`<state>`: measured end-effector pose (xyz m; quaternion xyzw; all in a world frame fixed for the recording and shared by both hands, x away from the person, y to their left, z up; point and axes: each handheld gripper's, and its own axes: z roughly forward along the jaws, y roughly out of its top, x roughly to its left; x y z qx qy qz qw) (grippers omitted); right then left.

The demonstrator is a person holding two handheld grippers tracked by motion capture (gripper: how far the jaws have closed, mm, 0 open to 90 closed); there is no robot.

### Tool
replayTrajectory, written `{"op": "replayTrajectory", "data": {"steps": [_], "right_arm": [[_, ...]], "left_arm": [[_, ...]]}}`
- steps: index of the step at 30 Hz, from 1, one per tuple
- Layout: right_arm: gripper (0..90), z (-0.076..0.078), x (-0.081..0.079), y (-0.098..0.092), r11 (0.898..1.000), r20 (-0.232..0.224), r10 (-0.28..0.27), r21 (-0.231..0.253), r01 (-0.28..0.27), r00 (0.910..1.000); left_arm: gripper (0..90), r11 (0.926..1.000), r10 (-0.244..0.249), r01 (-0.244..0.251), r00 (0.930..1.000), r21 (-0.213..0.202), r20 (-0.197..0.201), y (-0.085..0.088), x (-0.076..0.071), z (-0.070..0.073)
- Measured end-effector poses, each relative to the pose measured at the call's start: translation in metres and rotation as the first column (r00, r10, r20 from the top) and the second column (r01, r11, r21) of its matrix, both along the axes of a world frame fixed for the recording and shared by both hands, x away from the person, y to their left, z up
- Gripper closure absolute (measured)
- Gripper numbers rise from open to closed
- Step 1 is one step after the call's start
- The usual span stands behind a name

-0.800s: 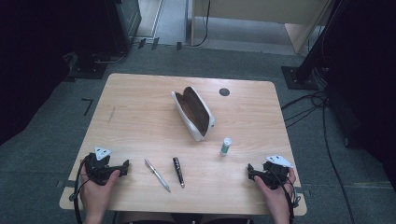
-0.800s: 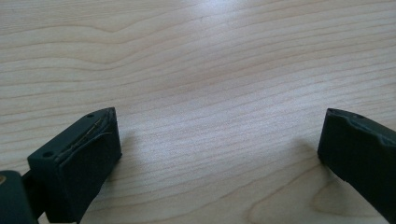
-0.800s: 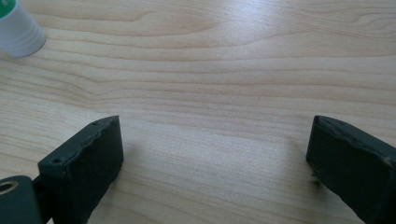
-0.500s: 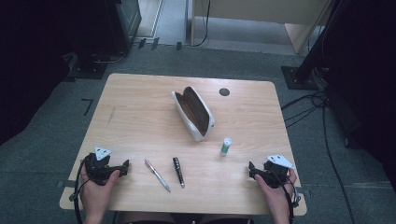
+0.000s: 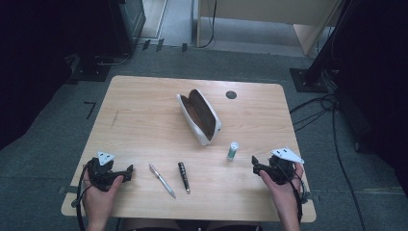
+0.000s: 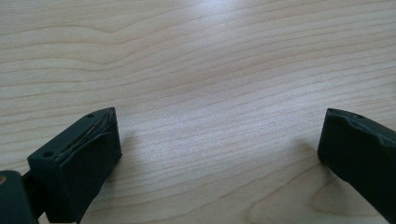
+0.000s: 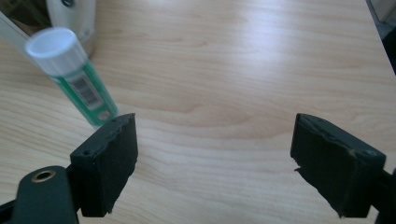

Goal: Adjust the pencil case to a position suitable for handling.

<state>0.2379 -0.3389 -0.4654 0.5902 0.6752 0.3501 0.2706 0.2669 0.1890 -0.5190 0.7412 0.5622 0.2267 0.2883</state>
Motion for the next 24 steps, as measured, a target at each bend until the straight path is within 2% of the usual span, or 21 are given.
{"op": "replayTrajectory", "data": {"steps": [2, 14, 20, 24], "right_arm": [[14.9, 0.009, 0.004, 0.008, 1.0, 0.018, 0.027, -0.007, -0.026, 0.9995], [15.7, 0.04, 0.015, 0.038, 0.996, 0.065, 0.091, 0.016, -0.092, 0.9938], [18.2, 0.055, 0.02, 0.056, 0.99, 0.092, 0.139, 0.017, -0.141, 0.986], [19.6, 0.061, 0.025, 0.072, 0.984, 0.094, 0.174, 0.015, -0.176, 0.9802]], "left_arm": [[0.0, 1.0, -0.001, 0.001, 1.0, 0.0, 0.0, 0.0, 0.0, 0.0], [0.0, 1.0, -0.004, 0.004, 1.0, 0.0, 0.0, 0.0, 0.0, 0.0], [0.0, 1.0, -0.004, 0.004, 1.0, 0.001, -0.001, 0.0, 0.0, 0.0], [0.0, 1.0, -0.005, 0.005, 1.0, 0.001, -0.001, 0.0, 0.0, 0.0]]}}
